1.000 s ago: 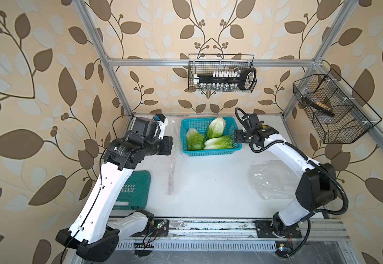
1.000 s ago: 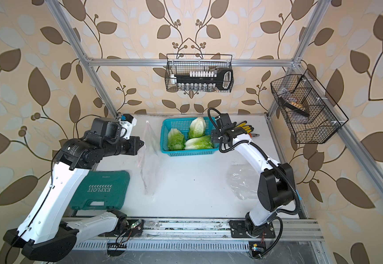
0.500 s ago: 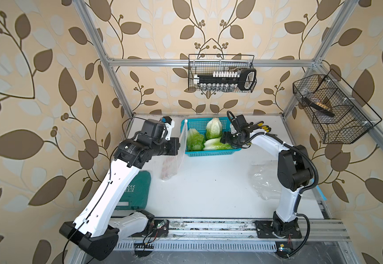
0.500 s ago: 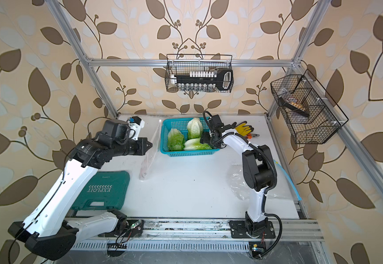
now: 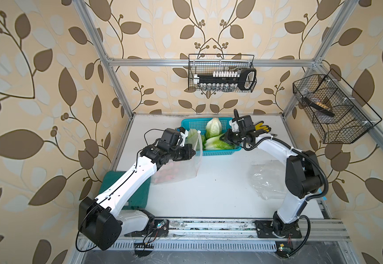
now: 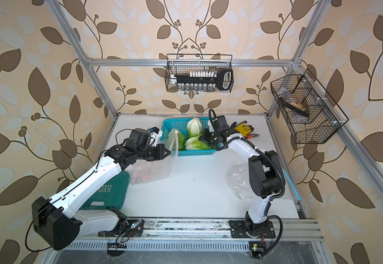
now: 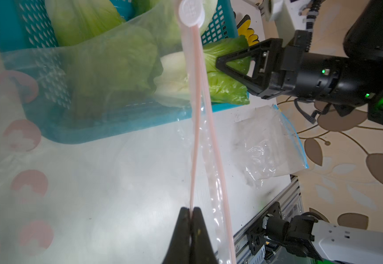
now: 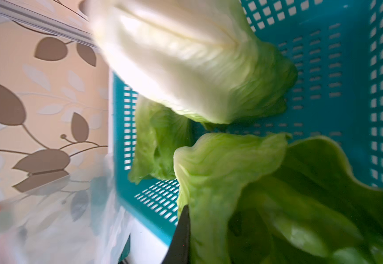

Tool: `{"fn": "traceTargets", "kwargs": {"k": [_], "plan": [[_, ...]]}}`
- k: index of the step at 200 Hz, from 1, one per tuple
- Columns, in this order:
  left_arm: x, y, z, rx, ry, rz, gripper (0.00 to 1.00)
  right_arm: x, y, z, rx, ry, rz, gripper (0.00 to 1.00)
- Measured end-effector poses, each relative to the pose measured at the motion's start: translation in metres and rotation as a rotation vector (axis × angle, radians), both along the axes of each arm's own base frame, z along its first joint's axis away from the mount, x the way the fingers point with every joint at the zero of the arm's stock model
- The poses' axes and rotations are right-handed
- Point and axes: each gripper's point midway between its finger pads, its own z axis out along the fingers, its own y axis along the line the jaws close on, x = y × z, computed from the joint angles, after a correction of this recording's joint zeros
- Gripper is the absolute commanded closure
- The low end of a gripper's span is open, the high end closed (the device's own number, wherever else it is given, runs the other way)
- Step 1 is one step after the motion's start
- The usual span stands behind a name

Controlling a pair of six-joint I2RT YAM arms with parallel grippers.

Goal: Put the chinese cabbages into a zipper bag and zip it
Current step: Pick up the Chinese cabbage from the basket, then place the Chinese cabbage in the zipper food storage bag.

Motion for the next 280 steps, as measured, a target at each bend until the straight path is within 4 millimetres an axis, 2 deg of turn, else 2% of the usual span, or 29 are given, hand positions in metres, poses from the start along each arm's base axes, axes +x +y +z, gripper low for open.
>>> {"fn": "traceTargets", "kwargs": {"k": [17, 32, 57, 77, 96, 113, 131, 154, 172, 183, 221, 245, 264, 280], "plan": [[0.002, -0.001, 0.002, -0.006, -0.012, 0.004, 1.00, -0.015, -0.005, 0.036, 0.034, -0.064, -0.001, 0.98], [0.004, 0.000, 0.003, -0.006, -0.017, 0.011, 1.00, -0.037, -0.011, 0.067, 0.059, -0.113, -0.001, 0.99], [0.007, 0.000, -0.001, -0.004, -0.012, 0.029, 1.00, -0.070, -0.018, 0.103, 0.103, -0.164, 0.000, 1.00], [0.009, 0.000, -0.007, -0.002, 0.006, 0.039, 1.00, -0.090, -0.020, 0.131, 0.158, -0.197, 0.006, 1.00], [0.008, -0.001, -0.011, 0.000, 0.020, 0.043, 1.00, -0.105, -0.011, 0.154, 0.235, -0.217, 0.024, 1.00], [0.009, -0.001, -0.011, 0.003, 0.023, 0.052, 1.00, -0.119, 0.009, 0.164, 0.295, -0.212, 0.070, 1.00], [0.009, -0.001, -0.012, 0.008, 0.021, 0.056, 1.00, -0.127, 0.028, 0.160, 0.335, -0.187, 0.111, 1.00], [0.010, 0.000, -0.012, 0.014, 0.021, 0.063, 1.00, -0.123, 0.042, 0.130, 0.352, -0.110, 0.118, 1.00], [0.010, 0.008, -0.018, 0.052, 0.038, 0.093, 1.00, -0.118, 0.043, 0.100, 0.331, -0.045, 0.098, 1.00], [0.009, 0.012, -0.020, 0.069, 0.045, 0.108, 1.00, -0.118, 0.043, 0.088, 0.317, -0.019, 0.091, 1.00], [0.014, 0.011, -0.003, 0.050, 0.025, 0.131, 1.00, -0.121, 0.043, 0.078, 0.288, -0.007, 0.094, 1.00], [0.012, -0.004, 0.013, 0.028, -0.002, 0.095, 1.00, -0.125, 0.045, 0.070, 0.257, -0.002, 0.090, 1.00], [0.003, -0.034, 0.027, 0.012, -0.028, 0.014, 1.00, -0.130, 0.052, 0.066, 0.236, 0.002, 0.085, 1.00], [-0.010, -0.058, 0.031, 0.002, -0.042, -0.058, 1.00, -0.132, 0.058, 0.067, 0.263, 0.016, 0.065, 1.00]]}}
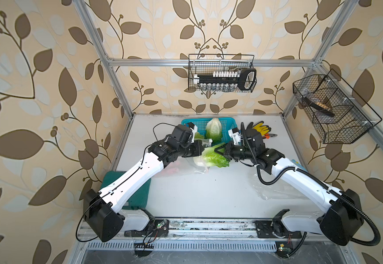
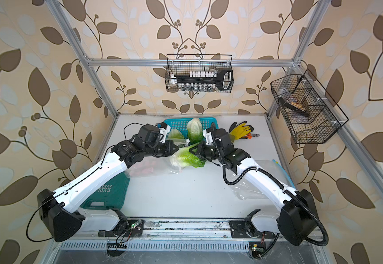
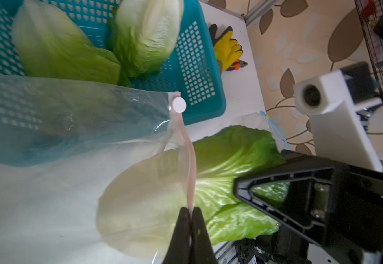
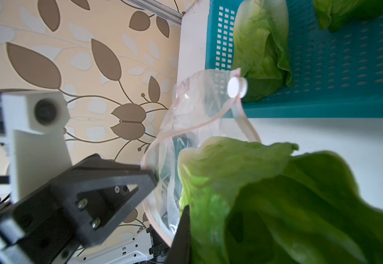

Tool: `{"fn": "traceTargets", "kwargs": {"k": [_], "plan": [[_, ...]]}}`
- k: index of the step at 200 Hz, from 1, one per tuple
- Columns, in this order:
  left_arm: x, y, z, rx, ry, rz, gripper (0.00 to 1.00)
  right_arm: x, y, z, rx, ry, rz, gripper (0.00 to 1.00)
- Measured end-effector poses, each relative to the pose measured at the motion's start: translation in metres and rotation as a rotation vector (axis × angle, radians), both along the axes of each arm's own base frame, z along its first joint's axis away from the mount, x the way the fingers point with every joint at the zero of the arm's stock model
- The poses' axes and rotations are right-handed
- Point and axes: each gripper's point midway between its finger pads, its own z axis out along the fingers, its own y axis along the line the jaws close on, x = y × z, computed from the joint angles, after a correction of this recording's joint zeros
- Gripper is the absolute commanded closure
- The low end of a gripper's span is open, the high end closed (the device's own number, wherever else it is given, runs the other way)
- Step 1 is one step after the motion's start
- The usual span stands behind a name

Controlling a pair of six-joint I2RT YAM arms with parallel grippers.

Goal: Put the chinese cabbages into a zipper bag and zip it
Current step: Place the Chinese cabbage in the zipper food storage bag.

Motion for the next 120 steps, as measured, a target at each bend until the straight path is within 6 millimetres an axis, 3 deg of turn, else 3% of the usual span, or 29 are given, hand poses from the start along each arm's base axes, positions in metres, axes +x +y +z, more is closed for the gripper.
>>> {"fn": "traceTargets", "kwargs": {"k": [29, 52, 79, 120], "plan": [[-0.019, -0.018, 0.000, -0.004, -0.003, -0.066, 1.00, 0.004, 0.002, 0.000, 0.082, 0.051, -0.065, 1.00], [-0.025, -0.013, -0.005, -0.011, -0.003, -0.062, 1.00, 0.009, 0.005, 0.008, 0.178, 0.097, -0.111, 1.00], [-0.031, -0.008, 0.005, -0.054, -0.029, -0.052, 1.00, 0.011, 0.010, 0.008, 0.284, 0.166, -0.153, 1.00], [-0.029, -0.014, 0.017, -0.101, -0.064, -0.068, 1.00, 0.005, 0.039, 0.000, 0.340, 0.248, -0.124, 1.00]]}}
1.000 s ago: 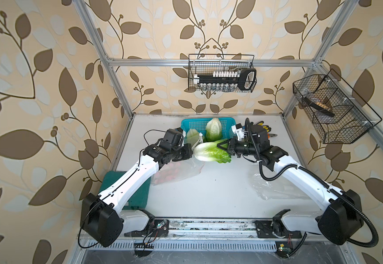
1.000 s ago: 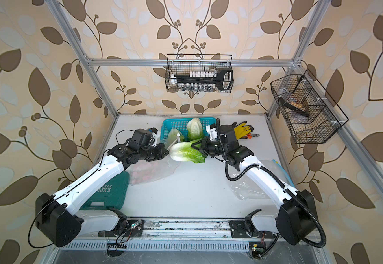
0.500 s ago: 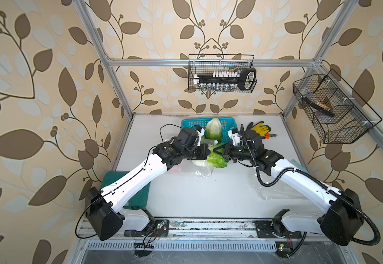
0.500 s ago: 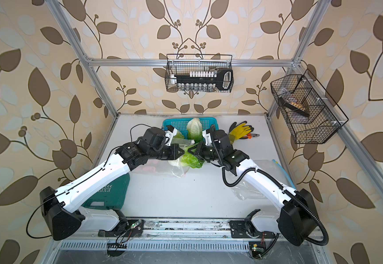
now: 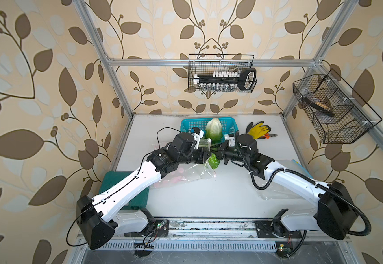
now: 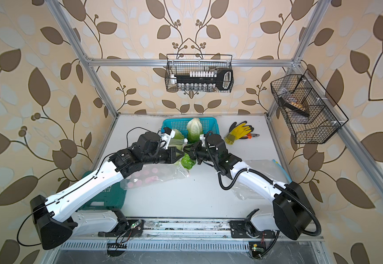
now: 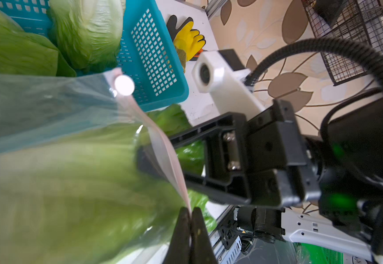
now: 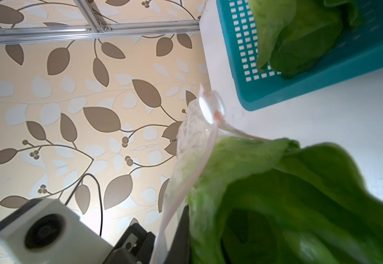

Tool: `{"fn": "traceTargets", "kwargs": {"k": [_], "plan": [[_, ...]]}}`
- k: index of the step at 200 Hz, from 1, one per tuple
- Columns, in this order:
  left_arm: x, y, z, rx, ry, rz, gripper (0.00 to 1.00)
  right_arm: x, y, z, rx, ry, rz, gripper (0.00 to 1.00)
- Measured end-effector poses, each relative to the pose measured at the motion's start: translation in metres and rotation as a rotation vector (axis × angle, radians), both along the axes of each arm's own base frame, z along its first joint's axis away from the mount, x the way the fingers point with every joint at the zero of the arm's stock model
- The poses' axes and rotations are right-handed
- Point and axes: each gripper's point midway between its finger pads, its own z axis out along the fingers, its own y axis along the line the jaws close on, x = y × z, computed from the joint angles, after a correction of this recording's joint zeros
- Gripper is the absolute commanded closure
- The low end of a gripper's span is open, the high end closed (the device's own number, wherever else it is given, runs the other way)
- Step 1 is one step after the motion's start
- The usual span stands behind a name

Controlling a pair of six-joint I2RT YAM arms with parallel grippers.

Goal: Put the chinese cabbages into a zipper bag and zip it
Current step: Place the Chinese cabbage in the zipper food storage bag.

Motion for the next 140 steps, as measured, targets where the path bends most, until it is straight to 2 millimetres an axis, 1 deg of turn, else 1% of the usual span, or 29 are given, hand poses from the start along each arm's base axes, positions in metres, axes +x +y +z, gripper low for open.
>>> {"fn": "traceTargets", "kwargs": {"k": [19, 50, 63, 87, 105, 120, 140], "plan": [[0.003, -0.004, 0.001, -0.022, -0.022, -0.004, 1.00, 0.001, 0.003, -0.007, 0.001, 0.029, -0.001, 1.00], [0.004, -0.007, -0.005, -0.039, -0.038, -0.015, 1.00, 0.008, 0.007, -0.015, 0.027, 0.066, -0.009, 1.00], [0.003, -0.007, -0.006, -0.046, -0.050, -0.023, 1.00, 0.011, 0.009, -0.011, 0.057, 0.070, -0.013, 1.00], [-0.001, -0.001, -0.007, -0.063, -0.079, -0.038, 1.00, 0.012, 0.013, 0.005, 0.122, 0.052, 0.006, 1.00], [-0.003, 0.004, -0.010, -0.091, -0.101, -0.050, 1.00, 0.011, 0.015, 0.010, 0.141, 0.055, 0.014, 1.00], [-0.004, 0.003, -0.013, -0.116, -0.111, -0.069, 1.00, 0.012, 0.018, 0.010, 0.139, 0.057, 0.017, 1.00], [-0.002, -0.002, -0.012, -0.141, -0.117, -0.094, 1.00, 0.017, 0.023, 0.006, 0.104, 0.056, 0.021, 0.84]]}}
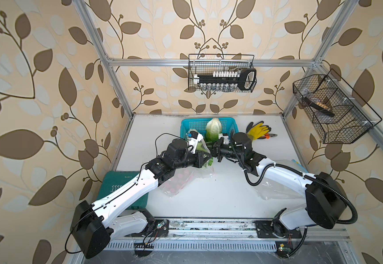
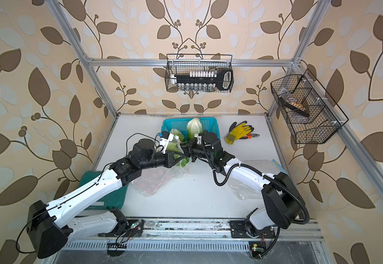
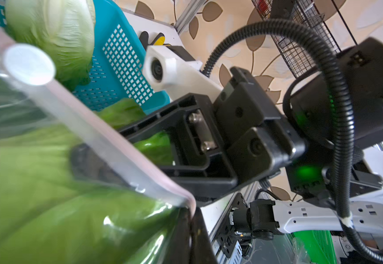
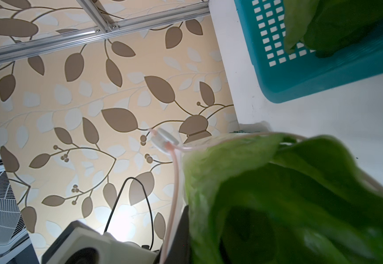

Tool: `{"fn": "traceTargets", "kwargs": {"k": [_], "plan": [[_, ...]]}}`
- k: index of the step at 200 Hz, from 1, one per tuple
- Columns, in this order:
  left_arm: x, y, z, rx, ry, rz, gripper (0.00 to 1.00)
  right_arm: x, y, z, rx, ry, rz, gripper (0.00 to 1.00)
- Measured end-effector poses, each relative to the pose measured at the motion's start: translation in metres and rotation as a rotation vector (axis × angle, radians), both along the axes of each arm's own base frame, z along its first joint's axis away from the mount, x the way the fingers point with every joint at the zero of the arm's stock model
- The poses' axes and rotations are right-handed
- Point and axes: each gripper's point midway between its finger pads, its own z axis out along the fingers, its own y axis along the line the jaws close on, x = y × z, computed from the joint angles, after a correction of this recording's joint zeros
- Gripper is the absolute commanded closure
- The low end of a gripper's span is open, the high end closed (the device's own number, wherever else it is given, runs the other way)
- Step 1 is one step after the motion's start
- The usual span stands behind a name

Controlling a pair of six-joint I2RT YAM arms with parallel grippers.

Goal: Put the chinese cabbages into a zipper bag and zip it
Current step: Place the Chinese cabbage in the zipper food storage bag, then adjust the Chinese cabbage in the zipper food storage bag.

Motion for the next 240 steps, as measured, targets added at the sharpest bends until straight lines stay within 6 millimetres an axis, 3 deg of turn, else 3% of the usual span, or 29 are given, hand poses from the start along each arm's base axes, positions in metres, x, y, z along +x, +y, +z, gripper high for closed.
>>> {"fn": "traceTargets", "kwargs": {"k": [35, 66, 92, 112, 141, 159, 178, 203, 223, 240], "plan": [[0.005, 0.000, 0.001, -0.022, 0.000, -0.021, 1.00, 0.003, -0.006, -0.020, -0.161, -0.027, 0.001, 0.56], [0.013, 0.010, 0.002, -0.063, 0.013, -0.008, 1.00, -0.001, -0.012, -0.025, -0.267, -0.079, 0.035, 0.37], [0.019, 0.018, 0.000, -0.070, 0.034, 0.020, 1.00, -0.005, -0.019, -0.022, -0.348, -0.130, 0.103, 0.33], [0.025, 0.028, -0.005, -0.057, 0.057, 0.056, 1.00, -0.014, -0.035, -0.014, -0.406, -0.184, 0.149, 0.34], [0.030, 0.036, -0.011, -0.052, 0.095, 0.092, 1.00, -0.026, -0.078, 0.004, -0.508, -0.271, 0.142, 0.37], [0.030, 0.036, -0.010, -0.061, 0.108, 0.095, 1.00, -0.026, -0.099, 0.001, -0.602, -0.292, 0.116, 0.36], [0.030, 0.036, -0.010, -0.065, 0.117, 0.098, 1.00, -0.025, -0.104, -0.021, -0.674, -0.262, 0.142, 0.36], [0.030, 0.036, -0.010, -0.066, 0.119, 0.098, 1.00, -0.024, -0.094, -0.068, -0.738, -0.182, 0.209, 0.39], [0.030, 0.036, -0.011, -0.066, 0.120, 0.099, 1.00, -0.023, -0.079, -0.104, -0.773, -0.132, 0.276, 0.55], [0.030, 0.036, -0.011, -0.066, 0.122, 0.099, 1.00, -0.023, -0.069, -0.129, -0.795, -0.101, 0.320, 0.84]]}}
